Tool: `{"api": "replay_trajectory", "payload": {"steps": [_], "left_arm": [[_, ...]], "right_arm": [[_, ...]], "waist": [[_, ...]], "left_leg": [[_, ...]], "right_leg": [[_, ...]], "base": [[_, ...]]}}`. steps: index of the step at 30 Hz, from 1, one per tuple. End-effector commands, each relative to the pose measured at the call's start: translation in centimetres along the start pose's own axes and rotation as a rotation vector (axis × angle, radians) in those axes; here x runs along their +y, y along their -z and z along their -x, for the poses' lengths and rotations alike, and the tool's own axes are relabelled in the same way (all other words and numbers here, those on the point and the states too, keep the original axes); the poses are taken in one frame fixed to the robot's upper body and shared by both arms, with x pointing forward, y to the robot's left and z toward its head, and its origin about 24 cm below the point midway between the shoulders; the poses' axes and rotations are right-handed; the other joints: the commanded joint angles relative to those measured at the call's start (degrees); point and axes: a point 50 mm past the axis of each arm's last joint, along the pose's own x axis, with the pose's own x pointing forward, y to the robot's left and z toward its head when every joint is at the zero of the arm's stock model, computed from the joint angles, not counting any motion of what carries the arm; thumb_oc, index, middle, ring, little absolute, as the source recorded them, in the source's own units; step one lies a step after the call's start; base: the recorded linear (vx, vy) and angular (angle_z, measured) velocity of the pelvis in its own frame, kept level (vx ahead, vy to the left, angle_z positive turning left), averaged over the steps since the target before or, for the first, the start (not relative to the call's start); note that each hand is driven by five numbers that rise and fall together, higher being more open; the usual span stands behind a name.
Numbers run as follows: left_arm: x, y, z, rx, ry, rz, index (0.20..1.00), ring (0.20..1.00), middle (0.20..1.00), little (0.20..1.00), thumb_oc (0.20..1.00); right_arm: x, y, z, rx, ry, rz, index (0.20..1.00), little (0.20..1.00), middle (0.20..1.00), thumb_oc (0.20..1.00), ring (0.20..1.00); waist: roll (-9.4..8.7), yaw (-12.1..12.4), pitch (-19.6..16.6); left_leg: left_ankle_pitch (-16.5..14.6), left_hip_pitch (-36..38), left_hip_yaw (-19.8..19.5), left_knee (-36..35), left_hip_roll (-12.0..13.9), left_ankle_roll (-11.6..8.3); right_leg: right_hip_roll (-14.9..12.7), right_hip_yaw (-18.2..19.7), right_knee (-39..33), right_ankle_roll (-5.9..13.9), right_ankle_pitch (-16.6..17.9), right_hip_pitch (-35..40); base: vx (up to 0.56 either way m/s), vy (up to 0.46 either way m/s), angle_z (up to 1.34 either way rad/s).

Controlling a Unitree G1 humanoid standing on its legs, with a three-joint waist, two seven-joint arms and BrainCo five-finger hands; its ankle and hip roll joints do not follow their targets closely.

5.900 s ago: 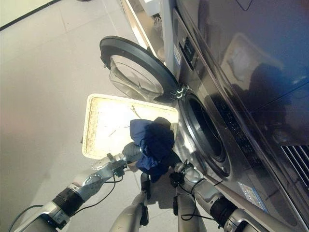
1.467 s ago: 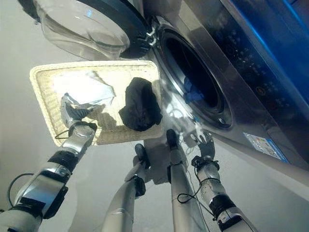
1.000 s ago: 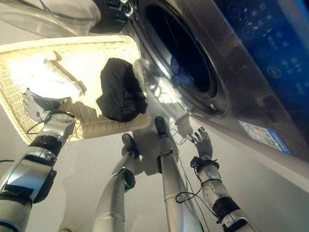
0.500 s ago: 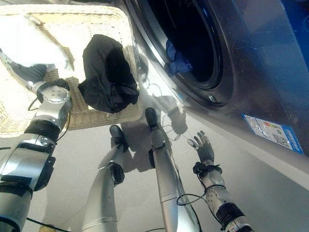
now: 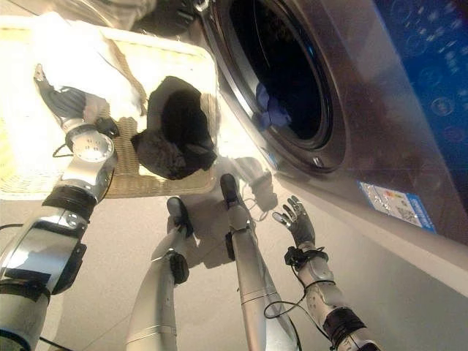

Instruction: Put the clothes into the washing machine.

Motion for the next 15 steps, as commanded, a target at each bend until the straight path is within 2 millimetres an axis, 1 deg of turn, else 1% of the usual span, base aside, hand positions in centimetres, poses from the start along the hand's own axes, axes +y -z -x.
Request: {"api": "replay_trajectory", "payload": {"steps": [1, 2, 3, 4, 6, 7, 9, 10, 11, 12, 13, 14, 15], "left_arm": [[1.7, -0.3, -0.6, -0.055, -0.020, -0.006, 0.200, 0.200, 0.200, 0.200, 0.200], [1.7, -0.3, -0.6, -0.055, -0.020, -0.006, 0.200, 0.200, 0.200, 0.200, 0.200], [2.6, 1.6, 0.5, 0.000, -0.014, -0.008, 0.200, 0.200, 0.200, 0.200, 0.200], [3.0, 2.5, 1.1, 0.029, -0.014, -0.008, 0.200, 0.200, 0.200, 0.200, 0.200], [3.0, 2.5, 1.1, 0.029, -0.014, -0.008, 0.200, 0.200, 0.200, 0.200, 0.200], [3.2, 2.9, 1.3, 0.036, -0.008, -0.008, 0.200, 0.200, 0.200, 0.200, 0.200], [4.0, 4.5, 2.9, 0.061, 0.021, -0.026, 0.200, 0.200, 0.200, 0.200, 0.200], [4.1, 4.8, 3.5, 0.054, 0.039, -0.040, 0.200, 0.200, 0.200, 0.200, 0.200], [4.0, 5.0, 4.0, 0.053, 0.058, -0.036, 0.200, 0.200, 0.200, 0.200, 0.200], [4.0, 5.3, 4.7, 0.053, 0.087, -0.030, 0.200, 0.200, 0.200, 0.200, 0.200], [4.0, 5.4, 4.9, 0.056, 0.095, -0.030, 0.200, 0.200, 0.200, 0.200, 0.200], [3.8, 5.5, 5.3, 0.055, 0.118, -0.016, 0.200, 0.200, 0.200, 0.200, 0.200], [3.5, 5.4, 6.1, 0.049, 0.170, 0.022, 0.200, 0.200, 0.200, 0.200, 0.200]], "right_arm": [[0.7, -1.5, 0.5, -0.106, -0.020, 0.040, 1.000, 1.000, 1.000, 1.000, 1.000], [0.7, -1.5, 0.5, -0.106, -0.020, 0.040, 1.000, 1.000, 1.000, 1.000, 1.000], [1.2, -2.4, 0.0, -0.147, -0.031, 0.055, 1.000, 1.000, 1.000, 1.000, 1.000], [1.6, -3.0, -0.2, -0.178, -0.041, 0.071, 1.000, 1.000, 1.000, 1.000, 1.000], [1.6, -3.0, -0.2, -0.178, -0.041, 0.071, 1.000, 1.000, 1.000, 1.000, 1.000], [1.7, -3.2, -0.3, -0.185, -0.042, 0.075, 1.000, 1.000, 1.000, 1.000, 1.000], [2.5, -4.7, -0.9, -0.247, -0.060, 0.110, 1.000, 1.000, 1.000, 1.000, 1.000], [2.8, -5.3, -1.1, -0.276, -0.071, 0.126, 1.000, 1.000, 1.000, 1.000, 1.000], [3.1, -6.1, -1.4, -0.301, -0.076, 0.141, 1.000, 1.000, 1.000, 1.000, 1.000], [3.5, -6.7, -1.6, -0.325, -0.084, 0.165, 1.000, 1.000, 1.000, 1.000, 1.000], [3.5, -6.7, -1.6, -0.326, -0.084, 0.167, 1.000, 1.000, 1.000, 1.000, 1.000], [3.8, -7.1, -1.7, -0.344, -0.093, 0.190, 1.000, 1.000, 1.000, 1.000, 1.000], [4.2, -7.9, -2.0, -0.378, -0.103, 0.218, 1.000, 1.000, 1.000, 1.000, 1.000]], "waist": [[0.92, 2.7, -1.0], [0.92, 2.7, -1.0], [1.40, 4.4, -1.0], [1.64, 5.3, -1.0], [1.64, 5.3, -1.0], [1.74, 5.6, -1.0], [2.44, 7.7, -1.0], [2.77, 8.5, -1.0], [2.99, 9.1, -1.0], [3.38, 9.9, -1.0], [3.52, 10.0, -1.0], [3.74, 10.5, -1.0], [4.16, 11.3, -1.0]], "left_leg": [[-6.5, 6.8, -2.0, 2.1, -2.7, -2.77], [-6.5, 6.8, -2.0, 2.1, -2.7, -2.77], [-5.2, 9.1, -2.9, 0.1, -2.6, -2.85], [-4.5, 10.1, -3.3, -1.0, -2.4, -2.95], [-4.5, 10.1, -3.3, -1.0, -2.4, -2.95], [-4.2, 10.5, -3.5, -1.3, -2.4, -3.02], [-2.6, 13.0, -4.4, -3.8, -1.8, -3.49], [-2.0, 13.8, -4.5, -4.8, -1.6, -3.66], [-0.9, 14.0, -4.6, -5.7, -1.3, -3.89], [-0.5, 14.9, -5.0, -6.3, -1.1, -4.18], [-0.9, 15.6, -5.1, -6.3, -1.1, -4.23], [-0.6, 16.1, -5.3, -6.8, -0.9, -4.34], [0.5, 16.7, -5.5, -8.0, -0.7, -4.55]], "right_leg": [[4.4, 0.5, -6.4, 1.90, 0.8, 5.4], [4.4, 0.5, -6.4, 1.90, 0.8, 5.4], [4.4, -0.7, -6.6, 1.72, -0.1, 8.0], [4.5, -1.3, -6.7, 1.55, -0.7, 9.4], [4.5, -1.3, -6.7, 1.55, -0.7, 9.4], [4.4, -1.5, -6.7, 1.52, -0.9, 10.0], [4.4, -3.2, -6.7, 1.22, -2.4, 13.4], [4.2, -4.1, -6.8, 1.12, -2.9, 14.5], [4.0, -4.8, -7.1, 1.04, -2.7, 15.2], [3.8, -5.4, -7.0, 1.04, -3.2, 16.3], [3.8, -5.6, -6.8, 1.06, -3.8, 16.9], [3.6, -6.1, -6.8, 1.08, -4.1, 17.7], [3.3, -6.7, -7.3, 1.13, -3.9, 18.6]], "base": [[-0.06, -0.061, 0.07], [-0.11, -0.141, 0.15], [-0.11, -0.159, 0.14], [-0.11, -0.159, 0.14], [-0.03, -0.038, 0.05], [-0.05, -0.084, 0.11], [-0.11, -0.190, 0.13], [-0.13, -0.193, 0.17], [-0.10, -0.163, 0.19], [-0.05, -0.111, 0.29], [-0.02, -0.095, 0.31], [-0.04, -0.090, 0.31], [-0.07, -0.108, 0.21]]}}
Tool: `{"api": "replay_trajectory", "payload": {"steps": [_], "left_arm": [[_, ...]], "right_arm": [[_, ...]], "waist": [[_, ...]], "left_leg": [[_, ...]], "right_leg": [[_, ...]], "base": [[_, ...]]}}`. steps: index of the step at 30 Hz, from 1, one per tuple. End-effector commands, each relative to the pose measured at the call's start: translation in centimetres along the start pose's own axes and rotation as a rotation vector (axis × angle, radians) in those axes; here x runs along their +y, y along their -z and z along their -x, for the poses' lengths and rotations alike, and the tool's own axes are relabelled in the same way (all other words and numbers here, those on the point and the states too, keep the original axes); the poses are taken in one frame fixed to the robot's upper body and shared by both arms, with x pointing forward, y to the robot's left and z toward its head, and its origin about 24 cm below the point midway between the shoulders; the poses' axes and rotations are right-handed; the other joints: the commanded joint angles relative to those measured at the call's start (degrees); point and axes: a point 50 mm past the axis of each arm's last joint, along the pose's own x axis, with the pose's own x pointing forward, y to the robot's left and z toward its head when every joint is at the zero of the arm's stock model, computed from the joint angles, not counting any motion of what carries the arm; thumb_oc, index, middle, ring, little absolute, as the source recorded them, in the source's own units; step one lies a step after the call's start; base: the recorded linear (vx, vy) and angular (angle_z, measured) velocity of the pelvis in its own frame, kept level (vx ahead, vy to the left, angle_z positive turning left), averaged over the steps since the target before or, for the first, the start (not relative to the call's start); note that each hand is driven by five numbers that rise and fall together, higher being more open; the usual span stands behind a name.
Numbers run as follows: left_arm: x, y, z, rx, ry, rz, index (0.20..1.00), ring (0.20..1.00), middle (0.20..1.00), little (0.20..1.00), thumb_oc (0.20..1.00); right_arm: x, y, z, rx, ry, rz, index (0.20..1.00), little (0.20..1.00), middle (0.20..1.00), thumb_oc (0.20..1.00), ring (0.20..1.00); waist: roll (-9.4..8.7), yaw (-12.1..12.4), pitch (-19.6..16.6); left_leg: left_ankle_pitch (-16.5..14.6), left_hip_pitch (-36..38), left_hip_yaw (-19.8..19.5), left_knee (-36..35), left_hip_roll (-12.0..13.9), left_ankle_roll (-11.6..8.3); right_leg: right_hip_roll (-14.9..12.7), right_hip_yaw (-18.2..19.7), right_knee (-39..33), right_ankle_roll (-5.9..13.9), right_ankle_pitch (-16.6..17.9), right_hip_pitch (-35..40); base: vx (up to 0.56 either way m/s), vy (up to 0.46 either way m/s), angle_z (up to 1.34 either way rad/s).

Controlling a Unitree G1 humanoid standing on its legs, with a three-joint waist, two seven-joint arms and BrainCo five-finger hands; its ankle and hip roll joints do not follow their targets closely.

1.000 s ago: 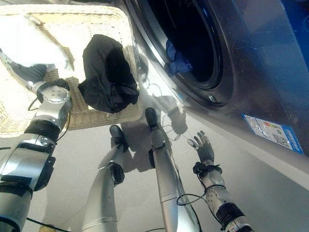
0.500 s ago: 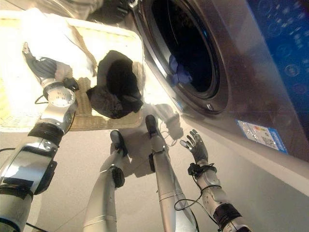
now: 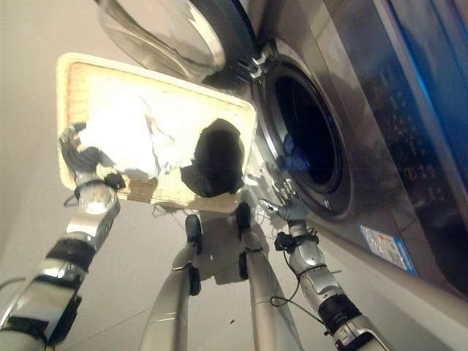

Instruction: Put the clothes into the washing machine.

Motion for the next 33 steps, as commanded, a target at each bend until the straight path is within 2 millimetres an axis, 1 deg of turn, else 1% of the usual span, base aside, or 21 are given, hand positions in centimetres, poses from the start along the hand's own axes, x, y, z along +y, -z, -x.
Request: {"api": "replay_trajectory", "payload": {"steps": [1, 3, 4, 5, 6, 7, 8, 10, 11, 12, 13, 15, 16, 19, 21, 23, 24, 25, 30, 32, 33], "left_arm": [[-0.9, -3.1, 0.1, -0.181, 0.102, 0.130, 0.200, 0.200, 0.200, 0.200, 0.200], [-1.7, -3.5, 0.8, -0.191, 0.194, 0.177, 0.200, 0.200, 0.200, 0.200, 0.200], [-2.2, -3.8, 1.4, -0.205, 0.270, 0.204, 0.200, 0.200, 0.200, 0.200, 0.200], [-2.5, -4.2, 1.5, -0.213, 0.313, 0.227, 0.200, 0.200, 0.200, 0.200, 0.200], [-3.3, -4.5, 2.2, -0.217, 0.410, 0.282, 0.200, 0.200, 0.200, 0.200, 0.200], [-3.7, -5.0, 2.6, -0.229, 0.468, 0.309, 0.200, 0.200, 0.200, 0.200, 0.200], [-4.6, -5.5, 3.5, -0.237, 0.600, 0.368, 0.200, 0.200, 0.200, 0.200, 0.200], [-5.0, -6.0, 4.0, -0.247, 0.659, 0.399, 0.200, 0.200, 0.200, 0.200, 0.200], [-5.0, -6.0, 4.0, -0.247, 0.659, 0.399, 0.200, 0.200, 0.200, 0.200, 0.200], [-6.1, -7.2, 5.2, -0.271, 0.834, 0.470, 0.200, 0.200, 0.200, 0.200, 0.200], [-6.4, -7.4, 5.8, -0.275, 0.895, 0.492, 0.200, 0.200, 0.200, 0.200, 0.200], [-6.8, -7.9, 6.2, -0.287, 0.956, 0.515, 0.200, 0.200, 0.200, 0.200, 0.200], [-7.4, -8.8, 7.3, -0.306, 1.070, 0.549, 0.200, 0.200, 0.200, 0.200, 0.200], [-7.8, -9.5, 7.9, -0.321, 1.129, 0.568, 0.200, 0.200, 0.200, 0.200, 0.200], [-8.3, -10.5, 8.7, -0.338, 1.219, 0.597, 0.200, 0.200, 0.200, 0.200, 0.200], [-8.4, -10.8, 9.0, -0.346, 1.247, 0.602, 0.200, 0.200, 0.200, 0.200, 0.200], [-8.6, -11.1, 9.3, -0.349, 1.283, 0.607, 0.200, 0.200, 0.200, 0.200, 0.200], [-8.8, -11.7, 9.7, -0.354, 1.332, 0.620, 0.200, 0.200, 0.200, 0.200, 0.200], [-9.4, -12.6, 11.0, -0.318, 1.482, 0.699, 0.200, 0.200, 0.200, 0.200, 0.200], [-9.8, -13.0, 11.9, -0.295, 1.562, 0.749, 0.200, 0.200, 0.200, 0.200, 0.200], [-10.1, -13.2, 12.8, -0.279, 1.634, 0.791, 0.200, 0.200, 0.200, 0.200, 0.200]], "right_arm": [[0.6, -2.6, -0.5, -0.132, -0.029, 0.073, 1.000, 1.000, 1.000, 1.000, 1.000], [1.0, -3.2, -1.0, -0.153, -0.047, 0.095, 1.000, 1.000, 1.000, 1.000, 1.000], [1.4, -3.5, -1.3, -0.157, -0.065, 0.114, 1.000, 1.000, 1.000, 1.000, 1.000], [1.6, -3.7, -1.6, -0.163, -0.077, 0.125, 1.000, 1.000, 1.000, 1.000, 1.000], [2.0, -3.8, -1.8, -0.162, -0.106, 0.151, 1.000, 1.000, 1.000, 1.000, 1.000], [2.3, -4.0, -2.0, -0.167, -0.128, 0.173, 1.000, 1.000, 1.000, 1.000, 1.000], [2.8, -4.0, -2.3, -0.160, -0.173, 0.225, 1.000, 1.000, 1.000, 1.000, 1.000], [3.1, -4.3, -2.5, -0.164, -0.199, 0.252, 1.000, 1.000, 1.000, 1.000, 1.000], [3.1, -4.3, -2.5, -0.164, -0.199, 0.252, 1.000, 1.000, 1.000, 1.000, 1.000], [3.9, -4.3, -2.9, -0.140, -0.285, 0.338, 1.000, 1.000, 1.000, 1.000, 1.000], [4.1, -4.1, -3.0, -0.125, -0.313, 0.359, 1.000, 1.000, 1.000, 1.000, 1.000], [4.4, -4.2, -3.2, -0.111, -0.344, 0.371, 1.000, 1.000, 1.000, 1.000, 1.000], [4.9, -3.8, -3.4, -0.064, -0.401, 0.385, 1.000, 1.000, 1.000, 1.000, 1.000], [5.3, -3.4, -3.4, -0.031, -0.450, 0.403, 1.000, 1.000, 1.000, 1.000, 1.000], [6.2, -2.9, -3.2, 0.020, -0.553, 0.452, 1.000, 1.000, 1.000, 1.000, 1.000], [6.4, -2.6, -3.1, 0.051, -0.597, 0.468, 1.000, 1.000, 1.000, 1.000, 1.000], [6.7, -2.2, -2.9, 0.075, -0.656, 0.493, 1.000, 1.000, 1.000, 1.000, 1.000], [7.0, -2.3, -2.8, 0.090, -0.686, 0.503, 1.000, 1.000, 1.000, 1.000, 1.000], [7.3, -2.4, -3.1, 0.081, -0.689, 0.530, 1.000, 1.000, 1.000, 1.000, 1.000], [7.6, -2.4, -3.0, 0.084, -0.701, 0.526, 1.000, 1.000, 1.000, 1.000, 1.000], [7.9, -2.3, -2.9, 0.090, -0.703, 0.518, 1.000, 1.000, 1.000, 1.000, 1.000]], "waist": [[4.10, 0.2, -1.0], [4.74, 0.9, -1.0], [5.16, 1.4, -1.0], [5.41, 1.7, -1.0], [5.83, 2.1, -1.0], [6.09, 2.4, -1.0], [6.49, 2.8, -1.0], [6.78, 3.0, -1.0], [6.78, 3.0, -1.0], [7.30, 3.6, -1.0], [7.40, 3.7, -1.0], [7.57, 3.8, -1.0], [7.71, 4.0, -1.0], [7.74, 4.1, -1.0], [7.69, 4.1, -1.0], [7.65, 4.1, -1.0], [7.54, 4.2, -1.0], [7.48, 4.2, -1.0], [7.24, 4.1, -1.0], [7.15, 3.9, -1.0], [7.04, 3.6, -1.0]], "left_leg": [[-2.8, 3.0, 1.4, 0.2, -2.8, 0.19], [-2.2, 3.8, 1.3, -0.7, -2.6, -0.01], [-2.5, 4.6, 1.2, -0.9, -2.5, -0.13], [-1.7, 4.4, 1.2, -1.3, -2.4, -0.19], [-1.9, 5.0, 1.1, -1.5, -2.4, -0.21], [-1.3, 4.8, 1.1, -1.8, -2.3, -0.26], [-1.5, 5.4, 1.0, -1.9, -2.4, -0.33], [-0.8, 5.2, 0.9, -2.4, -2.3, -0.35], [-0.8, 5.2, 0.9, -2.4, -2.3, -0.35], [-0.5, 5.5, 1.0, -2.6, -2.5, -0.43], [-0.9, 6.1, 0.9, -2.5, -2.6, -0.45], [-0.5, 5.9, 0.9, -2.6, -2.6, -0.44], [-0.5, 6.2, 0.9, -2.4, -2.7, -0.50], [-0.5, 6.3, 0.9, -2.5, -2.7, -0.44], [-0.4, 6.5, 1.0, -2.8, -2.8, -0.30], [-0.3, 6.6, 1.0, -2.8, -2.8, -0.24], [-0.7, 6.9, 1.1, -2.6, -2.8, -0.22], [-0.3, 6.6, 1.0, -2.7, -2.8, -0.11], [-0.5, 6.7, 1.2, -2.4, -2.9, 0.07], [-0.6, 6.6, 1.4, -2.3, -2.9, 0.19], [-0.8, 6.6, 1.5, -2.3, -3.0, 0.31]], "right_leg": [[1.6, 0.0, -3.3, 4.99, -1.8, 5.0], [1.3, -0.6, -3.4, 5.05, -2.1, 5.9], [1.0, -1.0, -3.0, 5.11, -3.0, 6.7], [0.9, -1.2, -3.2, 5.09, -2.5, 6.6], [0.7, -1.5, -2.7, 5.12, -3.3, 7.3], [0.6, -1.7, -2.9, 5.14, -2.8, 7.2], [0.3, -2.0, -2.5, 5.23, -3.6, 7.9], [0.3, -2.3, -2.8, 5.22, -3.1, 7.8], [0.3, -2.3, -2.8, 5.22, -3.1, 7.8], [-0.1, -2.8, -2.7, 5.16, -3.2, 8.2], [-0.3, -3.0, -2.4, 5.19, -3.9, 8.8], [-0.4, -3.2, -2.8, 5.17, -3.3, 8.8], [-0.7, -3.5, -2.8, 5.19, -3.3, 9.2], [-0.7, -3.6, -3.0, 5.20, -3.2, 9.4], [-0.7, -3.7, -3.4, 5.21, -3.0, 9.6], [-0.8, -3.7, -3.6, 5.23, -3.0, 9.7], [-1.0, -3.8, -3.3, 5.30, -3.4, 10.1], [-0.9, -3.8, -3.6, 5.34, -2.8, 9.8], [-1.0, -3.9, -3.7, 5.47, -2.5, 9.8], [-1.0, -3.7, -3.9, 5.50, -2.3, 9.7], [-0.9, -3.5, -4.1, 5.50, -2.0, 9.6]], "base": [[-0.07, -0.102, 0.14], [-0.02, -0.057, 0.15], [-0.03, -0.035, 0.16], [-0.01, -0.047, 0.13], [-0.04, -0.041, 0.10], [-0.01, -0.062, 0.04], [-0.04, -0.047, 0.04], [-0.02, -0.023, 0.06], [-0.01, -0.028, 0.06], [0.01, -0.028, 0.05], [0.00, -0.032, 0.06], [0.00, -0.011, 0.06], [0.01, -0.009, 0.04], [0.00, 0.000, 0.00], [0.00, 0.000, 0.00], [0.00, 0.000, 0.00], [0.02, -0.036, 0.01], [0.03, -0.043, 0.01], [0.00, -0.007, 0.00], [0.02, 0.005, 0.00], [0.03, 0.011, 0.00]]}}
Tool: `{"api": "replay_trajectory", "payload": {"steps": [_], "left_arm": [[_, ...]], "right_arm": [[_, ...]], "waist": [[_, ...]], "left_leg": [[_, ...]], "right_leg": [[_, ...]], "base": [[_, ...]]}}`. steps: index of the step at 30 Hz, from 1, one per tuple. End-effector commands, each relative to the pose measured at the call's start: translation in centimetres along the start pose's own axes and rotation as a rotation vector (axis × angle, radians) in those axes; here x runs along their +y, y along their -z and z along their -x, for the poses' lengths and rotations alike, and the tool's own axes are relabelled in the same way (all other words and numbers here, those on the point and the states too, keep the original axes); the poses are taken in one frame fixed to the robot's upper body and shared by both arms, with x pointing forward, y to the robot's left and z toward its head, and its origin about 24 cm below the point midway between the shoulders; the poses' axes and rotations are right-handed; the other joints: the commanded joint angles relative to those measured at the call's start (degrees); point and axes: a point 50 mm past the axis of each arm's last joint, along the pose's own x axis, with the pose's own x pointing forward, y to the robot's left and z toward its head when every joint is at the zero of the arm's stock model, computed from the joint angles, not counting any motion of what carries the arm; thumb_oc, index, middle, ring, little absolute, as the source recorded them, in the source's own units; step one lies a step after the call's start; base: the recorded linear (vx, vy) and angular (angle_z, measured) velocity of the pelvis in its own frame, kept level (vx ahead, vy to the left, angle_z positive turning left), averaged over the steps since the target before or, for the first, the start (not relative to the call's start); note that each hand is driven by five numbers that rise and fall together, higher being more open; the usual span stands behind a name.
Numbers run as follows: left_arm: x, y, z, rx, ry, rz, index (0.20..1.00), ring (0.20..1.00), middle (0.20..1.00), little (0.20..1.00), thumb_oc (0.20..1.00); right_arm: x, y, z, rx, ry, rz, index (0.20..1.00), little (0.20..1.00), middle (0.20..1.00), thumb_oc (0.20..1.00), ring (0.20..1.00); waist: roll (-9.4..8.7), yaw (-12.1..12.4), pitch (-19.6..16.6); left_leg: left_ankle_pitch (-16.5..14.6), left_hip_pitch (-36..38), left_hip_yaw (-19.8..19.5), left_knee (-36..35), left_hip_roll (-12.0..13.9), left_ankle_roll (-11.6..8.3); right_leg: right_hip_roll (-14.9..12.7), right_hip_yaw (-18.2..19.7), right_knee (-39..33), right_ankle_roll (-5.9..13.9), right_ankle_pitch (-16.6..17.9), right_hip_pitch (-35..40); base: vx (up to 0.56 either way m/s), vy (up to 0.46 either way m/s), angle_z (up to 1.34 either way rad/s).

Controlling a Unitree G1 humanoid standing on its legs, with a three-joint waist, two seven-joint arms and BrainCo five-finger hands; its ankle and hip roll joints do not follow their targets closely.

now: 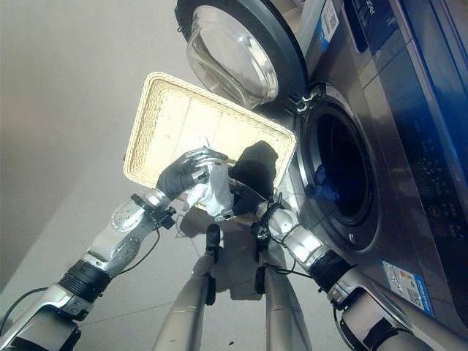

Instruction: Put the clothes into the washing machine.

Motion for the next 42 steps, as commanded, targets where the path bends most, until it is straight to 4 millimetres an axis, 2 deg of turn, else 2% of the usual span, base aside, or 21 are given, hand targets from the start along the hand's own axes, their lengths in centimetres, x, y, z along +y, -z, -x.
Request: {"api": "replay_trajectory", "payload": {"steps": [1, 7, 12, 18, 19, 20, 24, 29, 32, 33, 34, 35, 37, 38, 39, 41, 42], "left_arm": [[-5.3, -4.3, -2.7, -0.243, 0.335, 0.118, 0.200, 0.200, 0.200, 0.200, 0.200], [-8.2, -4.0, -3.3, -0.239, 0.524, 0.314, 0.200, 0.200, 0.200, 0.200, 0.200], [-10.8, -3.6, -3.7, -0.271, 0.647, 0.556, 0.200, 0.200, 0.200, 0.200, 0.200], [-12.0, -3.7, -4.1, -0.329, 0.698, 0.692, 0.200, 0.200, 0.200, 0.200, 0.200], [-12.4, -3.7, -4.4, -0.354, 0.690, 0.759, 0.200, 0.200, 0.200, 0.200, 0.200], [-12.5, -3.7, -4.4, -0.360, 0.686, 0.783, 0.200, 0.200, 0.200, 0.200, 0.200], [-12.5, -3.5, -4.9, -0.417, 0.648, 0.866, 0.200, 0.200, 0.200, 0.200, 0.200], [-11.5, -3.8, -5.1, -0.496, 0.530, 0.837, 0.200, 0.200, 0.200, 0.200, 0.200], [-10.0, -3.9, -5.2, -0.511, 0.327, 0.726, 0.200, 0.200, 0.200, 0.200, 0.200], [-9.4, -4.0, -5.2, -0.513, 0.257, 0.670, 0.464, 0.464, 0.464, 0.464, 0.464], [-8.2, -3.9, -5.0, -0.500, 0.113, 0.596, 1.000, 1.000, 1.000, 1.000, 1.000], [-6.4, -3.5, -4.5, -0.485, -0.078, 0.505, 1.000, 1.000, 1.000, 1.000, 1.000], [-5.6, -3.3, -4.1, -0.477, -0.155, 0.466, 1.000, 1.000, 1.000, 1.000, 1.000], [-4.5, -3.1, -3.5, -0.470, -0.266, 0.416, 1.000, 1.000, 1.000, 1.000, 1.000], [-2.9, -2.7, -2.3, -0.458, -0.449, 0.310, 1.000, 1.000, 1.000, 1.000, 1.000], [-2.9, -2.7, -2.3, -0.458, -0.449, 0.310, 1.000, 1.000, 1.000, 1.000, 1.000], [-2.2, -2.5, -1.7, -0.451, -0.525, 0.267, 1.000, 1.000, 1.000, 1.000, 1.000]], "right_arm": [[0.8, -2.3, -0.6, -0.092, -0.047, 0.023, 1.000, 1.000, 1.000, 1.000, 1.000], [1.7, -3.0, -1.0, -0.124, -0.020, -0.127, 1.000, 1.000, 1.000, 1.000, 1.000], [2.2, -3.7, -1.5, -0.172, 0.186, -0.290, 1.000, 1.000, 1.000, 1.000, 1.000], [3.3, -3.8, -2.2, -0.162, 0.198, -0.417, 1.000, 1.000, 1.000, 1.000, 1.000], [4.0, -3.9, -2.4, -0.153, 0.166, -0.474, 0.460, 0.460, 0.460, 0.460, 0.460], [4.3, -4.0, -2.6, -0.146, 0.149, -0.481, 0.200, 0.200, 0.200, 0.200, 0.200], [5.8, -3.9, -3.0, -0.102, 0.026, -0.490, 0.200, 0.200, 0.200, 0.200, 0.200], [7.3, -2.6, -2.9, 0.010, -0.123, -0.587, 0.200, 0.200, 0.200, 0.200, 0.200], [8.6, -2.0, -2.3, 0.035, -0.251, -0.693, 0.200, 0.200, 0.200, 0.200, 0.200], [8.8, -2.0, -2.2, 0.037, -0.278, -0.735, 0.200, 0.200, 0.200, 0.200, 0.200], [9.2, -1.7, -1.8, 0.040, -0.327, -0.795, 0.200, 0.200, 0.200, 0.200, 0.200], [9.3, -1.4, -1.3, 0.032, -0.358, -0.843, 0.200, 0.200, 0.200, 0.200, 0.200], [9.2, -1.1, -1.0, 0.026, -0.366, -0.869, 0.200, 0.200, 0.200, 0.200, 0.200], [9.0, -0.8, -0.7, 0.015, -0.367, -0.911, 0.200, 0.200, 0.200, 0.200, 0.200], [8.6, -0.3, -0.1, -0.014, -0.347, -0.996, 0.200, 0.200, 0.200, 0.200, 0.200], [8.6, -0.3, -0.1, -0.014, -0.347, -0.996, 0.200, 0.200, 0.200, 0.200, 0.200], [8.2, -0.1, 0.1, -0.031, -0.327, -1.028, 0.200, 0.200, 0.200, 0.200, 0.200]], "waist": [[3.17, -1.1, -1.3], [3.09, -2.1, -1.3], [2.93, -3.1, -1.3], [3.05, -3.7, -1.3], [3.10, -3.9, -1.3], [3.12, -3.8, -1.3], [3.02, -3.9, -1.3], [2.53, -3.7, -1.3], [2.11, -3.5, -1.3], [2.01, -3.4, -1.3], [1.92, -3.2, -1.3], [1.81, -2.9, -1.3], [1.81, -2.8, -1.3], [1.78, -2.6, -1.3], [1.69, -2.4, -1.3], [1.69, -2.4, -1.3], [1.67, -2.3, -1.3]], "left_leg": [[-3.7, -0.3, 3.2, 3.0, -2.5, 0.34], [-3.8, -0.6, 3.7, 2.8, -2.6, 0.64], [-4.6, -0.2, 4.6, 2.6, -2.7, 0.76], [-4.4, -0.7, 5.0, 2.1, -2.7, 0.87], [-4.4, -0.7, 5.1, 2.0, -2.8, 0.92], [-4.4, -0.5, 5.1, 1.9, -2.9, 0.96], [-4.3, -0.3, 5.0, 1.9, -3.0, 1.11], [-4.2, -0.2, 4.6, 2.2, -3.0, 1.30], [-4.6, 0.0, 4.3, 2.4, -2.9, 1.42], [-4.3, -0.5, 4.3, 2.6, -3.0, 1.42], [-4.5, -0.3, 4.1, 2.8, -2.9, 1.43], [-4.6, -0.7, 3.7, 3.3, -3.2, 1.46], [-4.6, -0.8, 3.6, 3.4, -3.3, 1.49], [-4.6, -0.9, 3.4, 3.6, -3.3, 1.52], [-4.7, -1.3, 3.1, 4.1, -3.5, 1.55], [-4.7, -1.3, 3.1, 4.1, -3.5, 1.55], [-4.7, -1.4, 3.0, 4.3, -3.6, 1.54]], "right_leg": [[0.4, -0.3, -3.8, 5.91, -1.4, 3.5], [0.6, 0.4, -4.3, 5.82, -0.7, 3.0], [0.8, 1.0, -5.1, 5.80, -0.3, 2.8], [0.8, 1.6, -5.9, 5.60, 0.5, 2.2], [0.8, 1.7, -6.1, 5.52, 0.6, 2.2], [0.8, 1.7, -6.2, 5.49, 0.7, 2.3], [0.8, 1.8, -6.2, 5.42, 0.6, 2.5], [1.0, 1.7, -5.9, 5.30, 0.7, 2.7], [1.2, 1.5, -5.5, 5.37, 0.2, 2.8], [1.1, 1.3, -5.6, 5.43, 0.6, 2.4], [1.1, 1.1, -5.2, 5.47, 0.2, 2.6], [1.0, 0.7, -4.9, 5.58, 0.2, 2.4], [0.9, 0.6, -4.8, 5.64, 0.1, 2.4], [0.9, 0.4, -4.8, 5.69, 0.0, 2.3], [0.9, 0.2, -4.4, 5.75, -0.2, 2.2], [0.9, 0.2, -4.4, 5.75, -0.2, 2.2], [0.8, 0.1, -4.3, 5.77, -0.2, 2.1]], "base": [[0.00, 0.000, 0.00], [0.01, 0.003, -0.01], [0.03, 0.032, -0.03], [0.01, 0.031, -0.15], [0.00, 0.043, -0.11], [0.02, 0.051, -0.04], [0.00, -0.002, -0.01], [0.03, -0.029, -0.03], [0.02, -0.058, 0.00], [0.02, -0.073, 0.02], [0.02, -0.089, 0.02], [0.03, -0.073, 0.00], [0.01, -0.051, -0.01], [0.01, -0.086, 0.01], [0.01, -0.074, 0.01], [0.00, -0.024, 0.00], [0.01, -0.116, 0.02]]}}
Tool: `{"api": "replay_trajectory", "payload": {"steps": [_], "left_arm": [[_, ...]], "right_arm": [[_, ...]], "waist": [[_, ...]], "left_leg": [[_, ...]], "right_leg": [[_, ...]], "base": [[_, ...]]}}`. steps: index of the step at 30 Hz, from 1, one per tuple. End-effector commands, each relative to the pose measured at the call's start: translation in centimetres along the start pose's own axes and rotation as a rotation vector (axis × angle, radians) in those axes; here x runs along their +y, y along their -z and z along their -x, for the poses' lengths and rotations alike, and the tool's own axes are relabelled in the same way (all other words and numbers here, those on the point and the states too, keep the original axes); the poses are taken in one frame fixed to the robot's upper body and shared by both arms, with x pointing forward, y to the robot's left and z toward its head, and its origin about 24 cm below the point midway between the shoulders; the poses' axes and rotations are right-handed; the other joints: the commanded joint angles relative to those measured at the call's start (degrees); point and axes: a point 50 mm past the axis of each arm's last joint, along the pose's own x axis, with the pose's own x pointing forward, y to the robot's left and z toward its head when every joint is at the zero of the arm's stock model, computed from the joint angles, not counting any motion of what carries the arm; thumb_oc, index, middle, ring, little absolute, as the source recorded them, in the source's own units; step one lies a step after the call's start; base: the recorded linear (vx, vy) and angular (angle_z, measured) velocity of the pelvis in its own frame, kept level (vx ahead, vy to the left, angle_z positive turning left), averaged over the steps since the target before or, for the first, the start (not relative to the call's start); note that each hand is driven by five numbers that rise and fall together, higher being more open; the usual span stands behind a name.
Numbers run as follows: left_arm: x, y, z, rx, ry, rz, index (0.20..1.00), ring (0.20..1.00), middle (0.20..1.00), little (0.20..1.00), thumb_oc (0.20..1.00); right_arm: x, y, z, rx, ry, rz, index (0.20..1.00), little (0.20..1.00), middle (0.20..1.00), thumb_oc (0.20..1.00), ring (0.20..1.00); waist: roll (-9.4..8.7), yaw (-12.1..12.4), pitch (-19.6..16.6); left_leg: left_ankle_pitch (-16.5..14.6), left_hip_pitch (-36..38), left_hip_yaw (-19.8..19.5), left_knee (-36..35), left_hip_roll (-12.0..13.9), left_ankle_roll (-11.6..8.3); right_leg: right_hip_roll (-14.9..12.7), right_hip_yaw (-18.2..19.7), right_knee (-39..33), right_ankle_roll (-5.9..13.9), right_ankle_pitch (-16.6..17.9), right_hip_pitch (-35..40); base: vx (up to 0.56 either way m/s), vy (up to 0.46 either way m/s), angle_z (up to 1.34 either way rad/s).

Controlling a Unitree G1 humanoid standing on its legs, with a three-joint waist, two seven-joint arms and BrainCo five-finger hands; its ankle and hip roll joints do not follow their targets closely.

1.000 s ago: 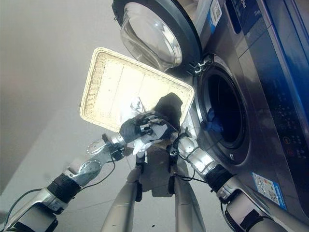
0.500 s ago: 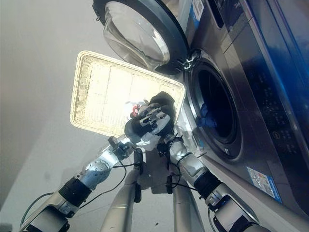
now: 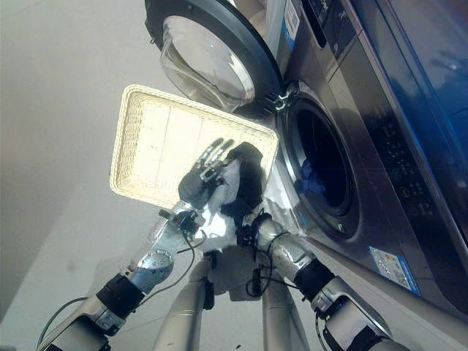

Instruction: Put the clothes into the washing machine.

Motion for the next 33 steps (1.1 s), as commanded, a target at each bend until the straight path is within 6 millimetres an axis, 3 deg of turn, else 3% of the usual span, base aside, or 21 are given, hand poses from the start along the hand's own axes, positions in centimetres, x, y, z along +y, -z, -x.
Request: {"api": "replay_trajectory", "payload": {"steps": [1, 3, 7, 9, 12, 16, 20, 26, 27, 28, 29, 30, 32, 33], "left_arm": [[1.3, -3.9, -0.6, -0.289, -0.326, -0.245, 1.000, 1.000, 1.000, 1.000, 1.000], [4.2, -3.7, 0.1, -0.251, -0.545, -0.319, 1.000, 1.000, 1.000, 1.000, 1.000], [8.1, -3.3, 1.0, -0.176, -0.798, -0.363, 1.000, 1.000, 1.000, 1.000, 1.000], [8.7, -3.1, 1.2, -0.162, -0.827, -0.370, 1.000, 1.000, 1.000, 1.000, 1.000], [11.3, -2.2, 2.4, -0.081, -0.927, -0.413, 1.000, 1.000, 1.000, 1.000, 1.000], [13.4, -1.6, 3.6, 0.011, -0.966, -0.459, 1.000, 1.000, 1.000, 1.000, 1.000], [15.3, -1.1, 5.0, 0.094, -0.971, -0.489, 1.000, 1.000, 1.000, 1.000, 1.000], [16.9, 1.3, 8.7, 0.220, -1.013, -0.490, 1.000, 1.000, 1.000, 1.000, 1.000], [17.3, 2.0, 10.0, 0.259, -1.017, -0.482, 1.000, 1.000, 1.000, 1.000, 1.000], [17.3, 2.1, 10.2, 0.264, -1.016, -0.480, 1.000, 1.000, 1.000, 1.000, 1.000], [17.5, 2.3, 10.9, 0.287, -1.004, -0.482, 1.000, 1.000, 1.000, 1.000, 1.000], [17.5, 2.3, 10.8, 0.286, -0.999, -0.481, 1.000, 1.000, 1.000, 1.000, 1.000], [17.8, 2.5, 11.8, 0.333, -0.973, -0.490, 1.000, 1.000, 1.000, 1.000, 1.000], [17.8, 2.5, 11.8, 0.338, -0.968, -0.487, 1.000, 1.000, 1.000, 1.000, 1.000]], "right_arm": [[1.8, -1.7, 0.0, -0.209, -0.147, -0.259, 0.200, 0.200, 0.200, 0.200, 0.200], [0.7, -2.6, 0.6, -0.326, -0.115, -0.373, 0.200, 0.200, 0.200, 0.200, 0.200], [-1.7, -4.5, 1.5, -0.479, -0.029, -0.580, 0.200, 0.200, 0.200, 0.200, 0.200], [-2.3, -4.8, 1.7, -0.494, -0.008, -0.609, 0.200, 0.200, 0.200, 0.200, 0.200], [-4.9, -5.6, 2.7, -0.566, 0.095, -0.716, 0.200, 0.200, 0.200, 0.200, 0.200], [-7.4, -7.3, 4.2, -0.691, 0.161, -0.809, 0.200, 0.200, 0.200, 0.200, 0.200], [-10.4, -10.9, 7.2, -0.968, 0.260, -0.903, 0.200, 0.200, 0.200, 0.200, 0.200], [-14.6, -16.6, 15.3, -1.458, 0.581, -1.008, 0.200, 0.200, 0.200, 0.200, 0.200], [-15.6, -17.9, 18.8, -1.664, 0.691, -1.075, 0.200, 0.200, 0.200, 0.200, 0.200], [-15.7, -18.0, 19.7, -1.710, 0.727, -1.086, 0.200, 0.200, 0.200, 0.200, 0.200], [-16.1, -18.9, 23.0, -1.891, 0.819, -1.125, 0.200, 0.200, 0.200, 0.200, 0.200], [-16.0, -19.1, 23.5, -1.919, 0.825, -1.129, 0.200, 0.200, 0.200, 0.200, 0.200], [-15.3, -20.5, 28.5, -2.181, 0.913, -1.131, 0.200, 0.200, 0.200, 0.200, 0.200], [-15.0, -20.7, 29.2, -2.227, 0.914, -1.117, 0.200, 0.200, 0.200, 0.200, 0.200]], "waist": [[1.55, 0.7, -1.3], [1.48, 0.7, -1.3], [1.85, 0.6, -1.3], [2.02, 0.6, -1.3], [2.79, 0.8, -1.3], [3.52, 1.0, -1.3], [4.09, 0.9, -1.3], [5.15, 0.2, -1.3], [5.69, 0.1, -1.3], [5.80, 0.1, -1.3], [6.32, 0.1, -1.3], [6.49, 0.2, -1.3], [7.37, -0.2, -1.3], [7.56, -0.2, -1.3]], "left_leg": [[-3.8, -3.2, 0.4, 4.8, -4.0, 1.26], [-3.8, -3.7, 0.4, 5.1, -3.8, 1.06], [-3.7, -4.7, 0.9, 5.6, -3.3, 0.60], [-3.7, -4.9, 0.9, 5.7, -3.2, 0.50], [-3.7, -6.2, 1.1, 6.4, -2.8, 0.10], [-3.8, -7.5, 1.5, 7.0, -2.5, -0.11], [-3.6, -8.8, 2.0, 7.4, -2.0, -0.29], [-4.5, -9.3, 2.8, 7.9, -1.7, -0.19], [-5.6, -9.1, 2.9, 8.6, -1.7, -0.14], [-5.8, -9.1, 2.9, 8.8, -1.7, -0.09], [-6.1, -9.3, 2.7, 9.3, -2.0, 0.09], [-5.5, -9.7, 2.7, 9.2, -2.0, 0.15], [-6.2, -9.4, 2.8, 9.7, -2.2, 0.28], [-5.6, -9.7, 2.9, 9.5, -2.2, 0.33]], "right_leg": [[-0.1, -2.6, -1.2, 5.38, -2.1, 0.8], [0.2, -2.6, -0.4, 5.41, -2.5, 0.3], [0.5, -2.7, 1.4, 5.33, -3.5, -0.9], [0.5, -2.7, 1.7, 5.29, -3.6, -1.2], [0.4, -2.7, 3.5, 5.15, -4.5, -2.5], [0.6, -2.7, 5.2, 4.90, -5.5, -4.0], [0.8, -2.7, 6.1, 4.72, -5.6, -5.4], [1.1, -2.1, 7.3, 4.51, -6.7, -6.3], [1.0, -1.7, 8.2, 4.44, -7.8, -6.4], [1.1, -1.7, 8.4, 4.39, -7.9, -6.5], [1.1, -1.4, 9.0, 4.24, -8.2, -6.8], [1.1, -1.4, 8.8, 4.14, -7.5, -7.3], [1.1, -0.9, 9.9, 3.93, -8.4, -7.4], [1.1, -0.9, 9.7, 3.83, -7.9, -7.7]], "base": [[0.02, -0.154, 0.02], [0.02, -0.127, 0.10], [0.03, -0.054, 0.04], [0.02, -0.007, -0.02], [0.06, -0.018, -0.01], [0.05, -0.030, -0.01], [0.04, -0.019, 0.00], [0.05, 0.017, -0.05], [0.05, 0.019, -0.18], [0.08, 0.000, -0.16], [0.00, -0.016, -0.04], [0.00, 0.000, 0.00], [0.04, 0.024, -0.04], [0.05, 0.059, 0.03]]}}
